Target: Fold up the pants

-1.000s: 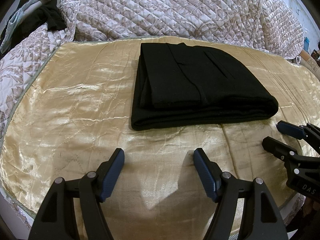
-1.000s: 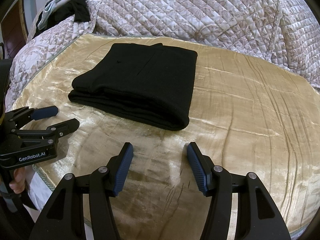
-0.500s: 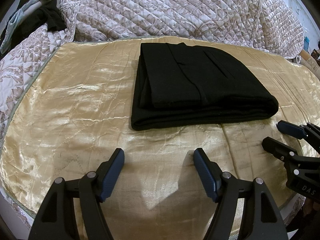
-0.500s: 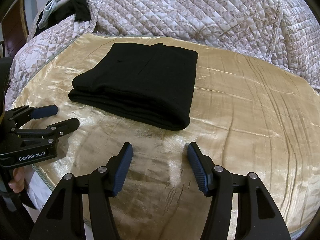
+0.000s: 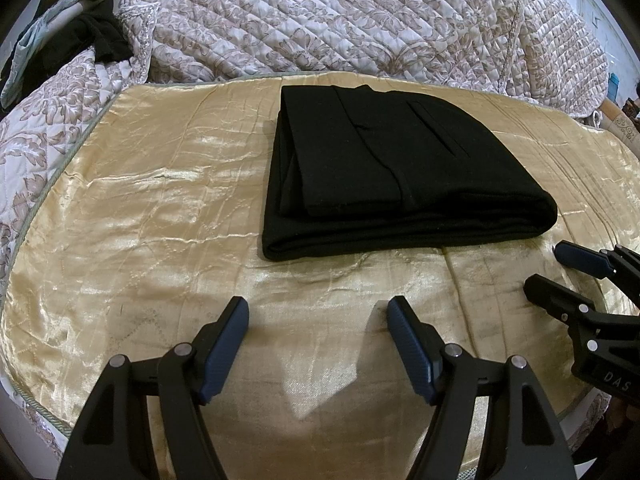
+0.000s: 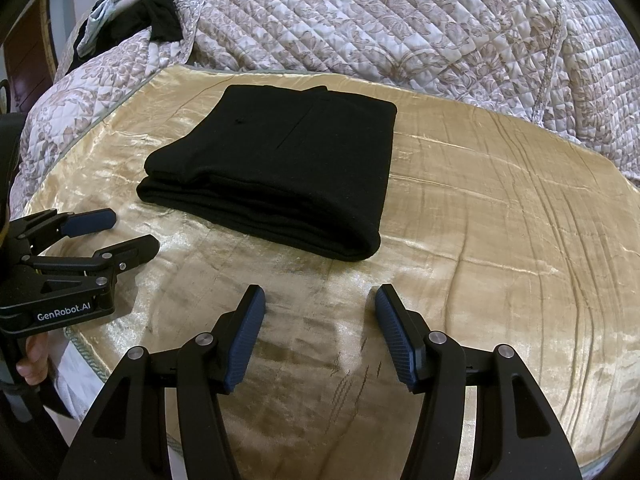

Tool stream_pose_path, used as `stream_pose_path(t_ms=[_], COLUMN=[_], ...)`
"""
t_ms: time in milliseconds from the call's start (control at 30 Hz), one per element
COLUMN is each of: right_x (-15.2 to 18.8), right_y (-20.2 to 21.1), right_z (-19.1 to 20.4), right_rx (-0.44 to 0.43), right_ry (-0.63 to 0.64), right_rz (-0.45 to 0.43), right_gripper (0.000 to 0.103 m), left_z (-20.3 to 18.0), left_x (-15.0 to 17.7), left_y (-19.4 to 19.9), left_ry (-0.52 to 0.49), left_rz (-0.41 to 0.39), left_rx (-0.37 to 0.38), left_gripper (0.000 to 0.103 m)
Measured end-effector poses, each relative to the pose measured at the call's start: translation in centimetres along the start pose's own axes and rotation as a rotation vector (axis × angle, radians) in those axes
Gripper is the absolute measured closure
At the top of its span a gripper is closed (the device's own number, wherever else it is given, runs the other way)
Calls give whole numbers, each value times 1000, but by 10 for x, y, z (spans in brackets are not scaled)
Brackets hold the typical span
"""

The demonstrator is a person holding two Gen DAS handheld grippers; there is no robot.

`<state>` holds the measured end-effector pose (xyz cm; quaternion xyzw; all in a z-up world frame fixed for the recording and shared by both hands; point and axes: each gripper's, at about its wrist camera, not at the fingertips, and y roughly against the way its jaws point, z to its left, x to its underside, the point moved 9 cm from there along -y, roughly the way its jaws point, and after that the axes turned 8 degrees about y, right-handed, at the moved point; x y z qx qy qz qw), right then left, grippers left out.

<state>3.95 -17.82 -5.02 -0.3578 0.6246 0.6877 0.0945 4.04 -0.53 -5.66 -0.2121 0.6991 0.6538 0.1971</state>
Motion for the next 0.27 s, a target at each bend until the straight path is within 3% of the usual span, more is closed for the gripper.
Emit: stream_pose_path(t_ms=[267], right_x=[0], right_y=[0], right_z=[-1], right_rx=[1], right_ry=[9], right_rz=[1], right_gripper=[44], left_z=[2], left_x=[1], left_y=[0], left_ry=[1], left_rz=[-1], left_rx=[0], left_gripper=[29])
